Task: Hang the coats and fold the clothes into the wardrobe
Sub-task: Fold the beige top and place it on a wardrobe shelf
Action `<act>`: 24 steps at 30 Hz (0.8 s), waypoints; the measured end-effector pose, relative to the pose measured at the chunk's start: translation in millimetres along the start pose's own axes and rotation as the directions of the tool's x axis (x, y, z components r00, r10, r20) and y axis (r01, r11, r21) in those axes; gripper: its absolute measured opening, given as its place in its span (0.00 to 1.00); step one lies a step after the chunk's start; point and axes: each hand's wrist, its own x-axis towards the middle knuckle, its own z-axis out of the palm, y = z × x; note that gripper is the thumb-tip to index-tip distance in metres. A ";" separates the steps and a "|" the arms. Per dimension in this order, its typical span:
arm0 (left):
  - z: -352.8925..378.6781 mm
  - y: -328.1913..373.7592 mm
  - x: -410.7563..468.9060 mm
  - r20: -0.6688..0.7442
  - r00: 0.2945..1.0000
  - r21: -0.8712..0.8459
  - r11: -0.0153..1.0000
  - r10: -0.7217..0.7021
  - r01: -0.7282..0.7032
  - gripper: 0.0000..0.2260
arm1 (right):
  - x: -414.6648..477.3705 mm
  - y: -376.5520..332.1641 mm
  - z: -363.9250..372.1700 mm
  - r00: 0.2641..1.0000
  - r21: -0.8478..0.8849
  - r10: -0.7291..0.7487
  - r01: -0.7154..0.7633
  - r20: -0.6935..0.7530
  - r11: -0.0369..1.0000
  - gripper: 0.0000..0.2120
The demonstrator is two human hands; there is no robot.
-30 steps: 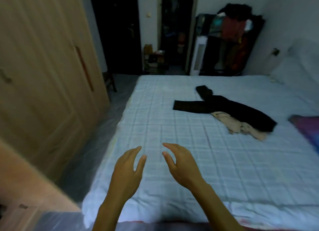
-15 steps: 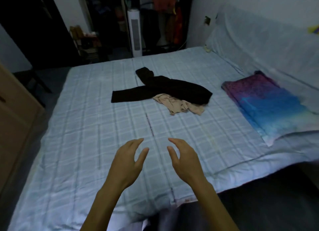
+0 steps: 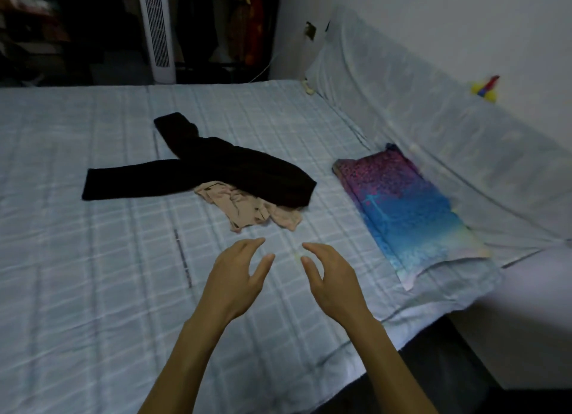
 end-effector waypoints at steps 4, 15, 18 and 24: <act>11.4 -16.7 41.6 0.030 0.998 -0.005 0.999 -0.049 0.049 0.24 | 42.3 24.7 13.3 0.998 0.017 0.018 -0.019 0.068 1.000 0.16; 73.6 -97.2 163.8 0.117 0.969 0.201 0.960 -0.219 0.193 0.35 | 205.3 120.4 121.6 0.919 0.049 0.011 -0.033 0.393 0.998 0.23; 100.8 -133.6 202.7 0.197 0.941 0.260 0.941 -0.273 0.219 0.29 | 249.1 146.7 167.0 0.895 0.021 0.023 -0.036 0.446 0.999 0.20; 158.0 -197.2 276.8 0.293 0.908 0.264 0.938 -0.300 0.225 0.16 | 306.8 195.6 240.9 0.891 -0.046 0.090 -0.077 0.445 0.996 0.20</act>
